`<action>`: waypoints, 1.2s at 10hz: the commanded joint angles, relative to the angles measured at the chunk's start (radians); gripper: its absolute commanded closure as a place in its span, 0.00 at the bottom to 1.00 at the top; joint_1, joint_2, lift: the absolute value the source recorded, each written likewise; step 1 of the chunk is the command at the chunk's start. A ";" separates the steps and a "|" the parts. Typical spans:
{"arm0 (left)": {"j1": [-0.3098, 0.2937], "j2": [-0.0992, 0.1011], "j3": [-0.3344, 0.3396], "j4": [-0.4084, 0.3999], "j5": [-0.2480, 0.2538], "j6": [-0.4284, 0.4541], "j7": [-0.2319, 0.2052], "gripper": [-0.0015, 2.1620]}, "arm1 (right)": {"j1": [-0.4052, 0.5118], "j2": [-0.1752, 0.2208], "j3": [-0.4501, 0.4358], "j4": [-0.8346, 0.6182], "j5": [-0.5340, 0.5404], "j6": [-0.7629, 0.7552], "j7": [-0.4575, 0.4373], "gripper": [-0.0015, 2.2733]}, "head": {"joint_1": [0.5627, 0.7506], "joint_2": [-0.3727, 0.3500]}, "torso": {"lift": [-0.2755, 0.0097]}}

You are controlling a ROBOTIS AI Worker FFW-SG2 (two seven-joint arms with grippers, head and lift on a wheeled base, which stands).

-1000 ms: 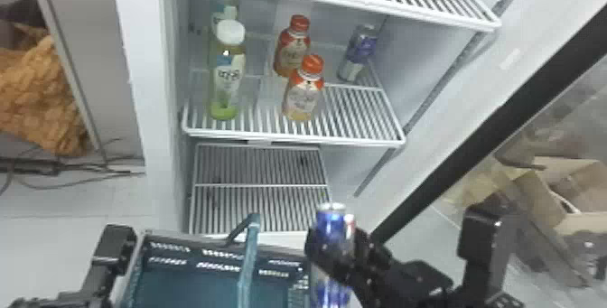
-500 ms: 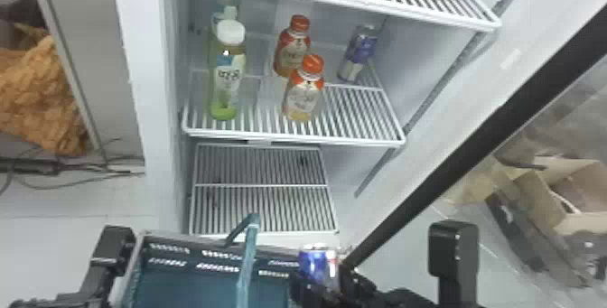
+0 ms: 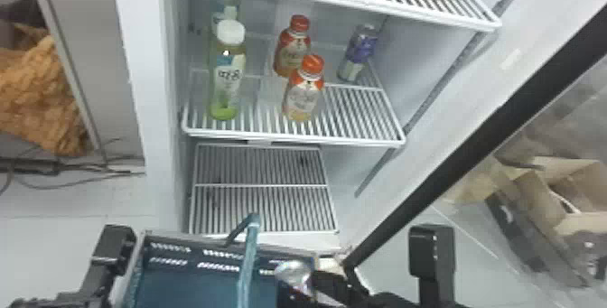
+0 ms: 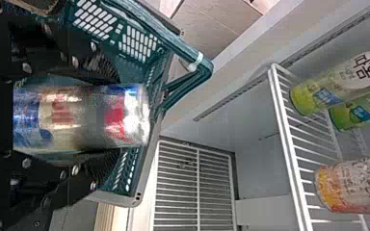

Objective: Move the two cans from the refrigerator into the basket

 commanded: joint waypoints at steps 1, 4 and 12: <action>0.001 -0.001 0.000 0.000 0.000 0.013 0.000 0.56 | 0.000 0.000 0.000 0.000 0.004 -0.001 0.000 0.07 | 0.70 0.03 | 0.03; 0.001 -0.003 0.000 0.000 0.000 0.013 0.000 0.56 | 0.007 0.005 0.000 0.000 0.042 -0.096 0.000 0.05 | 0.70 0.03 | 0.03; 0.001 -0.004 0.006 0.000 0.000 0.013 0.000 0.56 | -0.059 0.008 0.014 0.162 0.205 -0.668 -0.003 0.04 | 0.70 0.03 | 0.03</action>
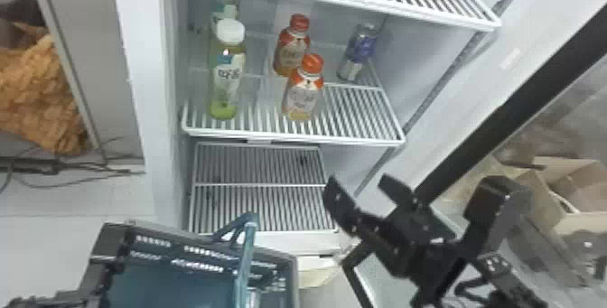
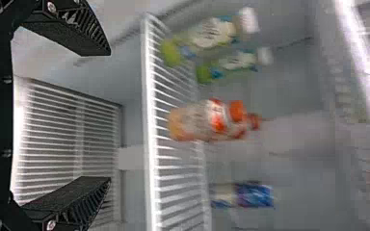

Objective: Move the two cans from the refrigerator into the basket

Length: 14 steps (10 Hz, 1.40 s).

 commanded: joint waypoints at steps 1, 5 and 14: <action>-0.002 0.000 -0.001 0.000 -0.002 0.013 0.000 0.56 | -0.037 -0.004 0.021 0.084 0.017 -0.182 0.000 0.04 | 0.70 0.03 | 0.03; -0.005 0.000 -0.003 0.000 -0.004 0.013 0.001 0.56 | -0.165 -0.006 0.023 0.275 0.097 -0.466 -0.001 0.04 | 0.70 0.03 | 0.03; -0.015 -0.001 -0.009 0.007 -0.004 0.013 0.003 0.56 | -0.383 -0.019 0.071 0.599 0.143 -0.699 -0.023 0.02 | 0.70 0.03 | 0.03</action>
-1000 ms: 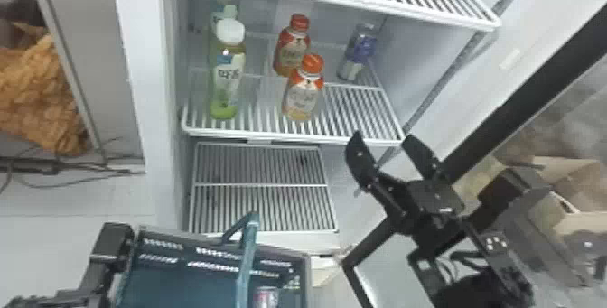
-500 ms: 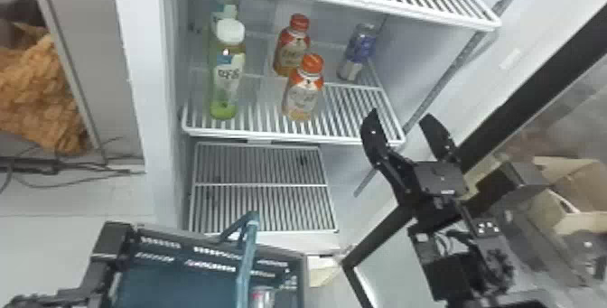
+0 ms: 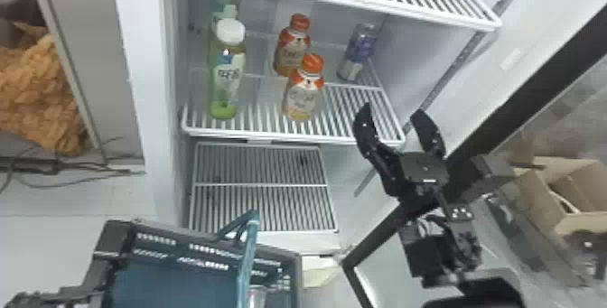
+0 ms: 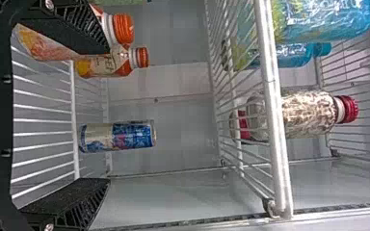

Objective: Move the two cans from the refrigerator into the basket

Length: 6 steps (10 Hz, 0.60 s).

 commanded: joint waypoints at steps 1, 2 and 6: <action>-0.003 0.002 -0.001 0.003 0.000 0.013 0.000 0.56 | -0.054 0.000 0.009 0.063 0.011 -0.026 0.000 0.02 | 0.70 0.03 | 0.03; -0.003 0.003 -0.001 0.003 0.002 0.013 0.000 0.56 | -0.081 -0.003 0.015 0.100 0.013 -0.033 0.000 0.02 | 0.70 0.03 | 0.03; -0.008 0.009 -0.005 0.000 0.008 0.013 0.000 0.56 | -0.214 -0.006 0.053 0.260 0.019 -0.068 -0.003 0.02 | 0.70 0.03 | 0.03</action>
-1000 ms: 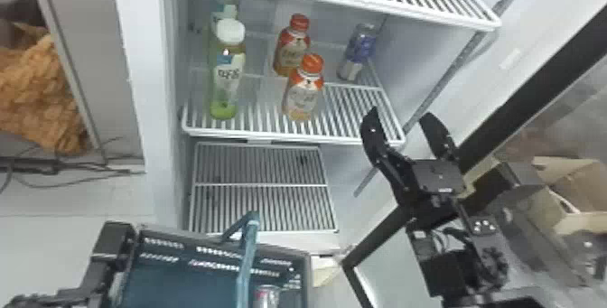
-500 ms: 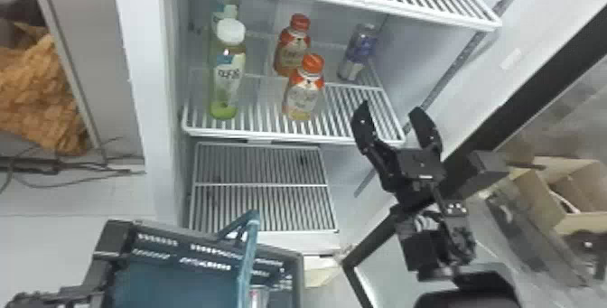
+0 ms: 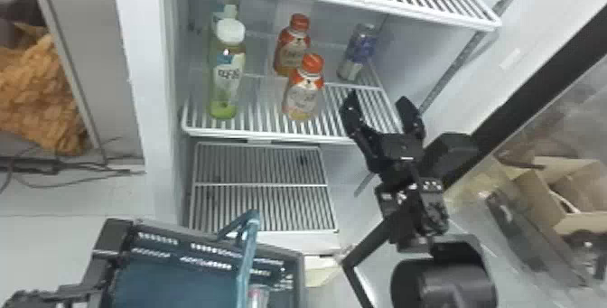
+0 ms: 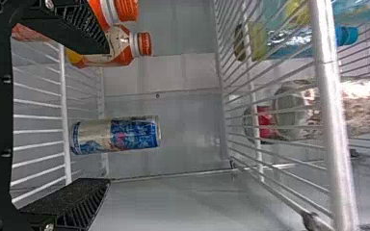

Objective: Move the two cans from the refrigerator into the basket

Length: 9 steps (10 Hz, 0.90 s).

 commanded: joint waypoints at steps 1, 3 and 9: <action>-0.001 0.001 -0.001 0.000 0.001 0.013 -0.001 0.56 | -0.049 -0.003 0.014 0.063 0.002 -0.004 -0.002 0.02 | 0.70 0.03 | 0.03; -0.001 0.001 -0.001 0.000 0.003 0.013 0.000 0.56 | -0.103 -0.007 0.018 0.117 0.020 -0.007 -0.014 0.02 | 0.70 0.03 | 0.03; -0.003 0.001 -0.003 0.000 0.011 0.013 0.000 0.56 | -0.255 -0.020 0.038 0.257 0.038 -0.024 -0.050 0.02 | 0.70 0.03 | 0.03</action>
